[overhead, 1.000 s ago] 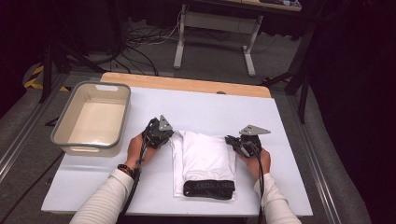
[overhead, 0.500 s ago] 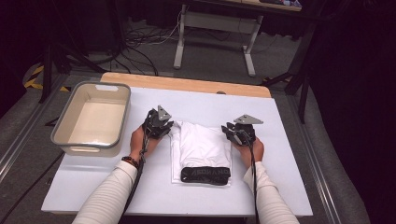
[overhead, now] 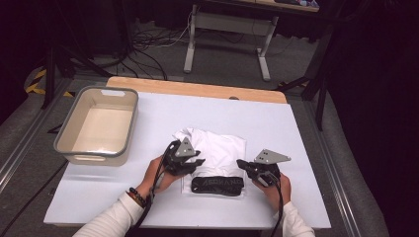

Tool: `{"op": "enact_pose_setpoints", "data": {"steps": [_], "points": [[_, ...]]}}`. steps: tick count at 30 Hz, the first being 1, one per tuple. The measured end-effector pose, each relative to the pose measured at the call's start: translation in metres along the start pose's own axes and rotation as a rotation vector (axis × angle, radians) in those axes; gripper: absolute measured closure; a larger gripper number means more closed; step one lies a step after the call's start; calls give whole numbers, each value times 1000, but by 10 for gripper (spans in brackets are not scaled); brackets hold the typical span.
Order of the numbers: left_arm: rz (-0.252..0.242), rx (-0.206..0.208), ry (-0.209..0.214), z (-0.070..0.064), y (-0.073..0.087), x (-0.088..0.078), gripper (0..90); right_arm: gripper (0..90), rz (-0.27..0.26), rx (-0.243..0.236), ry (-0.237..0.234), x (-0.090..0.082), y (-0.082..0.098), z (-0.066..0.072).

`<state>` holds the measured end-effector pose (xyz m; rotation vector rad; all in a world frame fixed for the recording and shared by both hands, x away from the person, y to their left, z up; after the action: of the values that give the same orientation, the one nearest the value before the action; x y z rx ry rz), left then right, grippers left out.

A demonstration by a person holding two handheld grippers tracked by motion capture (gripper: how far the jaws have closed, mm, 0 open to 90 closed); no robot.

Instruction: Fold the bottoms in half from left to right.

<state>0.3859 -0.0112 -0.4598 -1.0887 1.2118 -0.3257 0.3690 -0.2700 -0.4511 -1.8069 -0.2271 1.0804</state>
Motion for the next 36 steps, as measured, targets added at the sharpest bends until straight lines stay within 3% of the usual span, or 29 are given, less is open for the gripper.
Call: {"op": "enact_pose_setpoints", "data": {"steps": [2, 4, 7, 9, 12, 14, 22, 25, 30, 36], "points": [[34, 35, 12, -10, 6, 1, 659, 900, 1, 14, -22, -1, 4, 5], [57, 71, 5, -20, 13, 2, 683, 900, 31, -20, -10, 0, 6, 11], [65, 64, 33, -28, 18, 1, 716, 900, 58, -31, -29, 3, 9, 19], [85, 86, 24, -33, 22, 0, 727, 900, 89, -39, -41, 6, 12, 23], [78, 79, 36, -37, 25, -2, 770, 900, 114, -61, -45, 7, 16, 29], [74, 68, 60, -37, 26, -3, 769, 900, 110, -68, -42, 5, 18, 31], [59, 78, 59, -41, 31, -7, 768, 900, 98, -68, -39, 1, 21, 36], [60, 97, 49, -44, 32, -8, 766, 900, 102, -96, -29, 1, 21, 39], [54, 94, 55, -43, 33, -7, 765, 898, 102, -97, -39, 0, 20, 37], [58, 102, 57, -43, 32, -7, 766, 882, 46, -85, -14, -4, 15, 31]]}}
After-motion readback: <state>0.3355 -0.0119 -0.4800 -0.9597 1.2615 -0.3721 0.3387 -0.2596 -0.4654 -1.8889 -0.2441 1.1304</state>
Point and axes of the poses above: each handheld gripper's, and its own axes: x roughly forward along the jaws, y roughly out of its underside, z roughly to its left, the point moved 3 cm from there along x, roughly forward along the jaws, and after that the axes turned 6 degrees about -x, right-handed, at the moved point
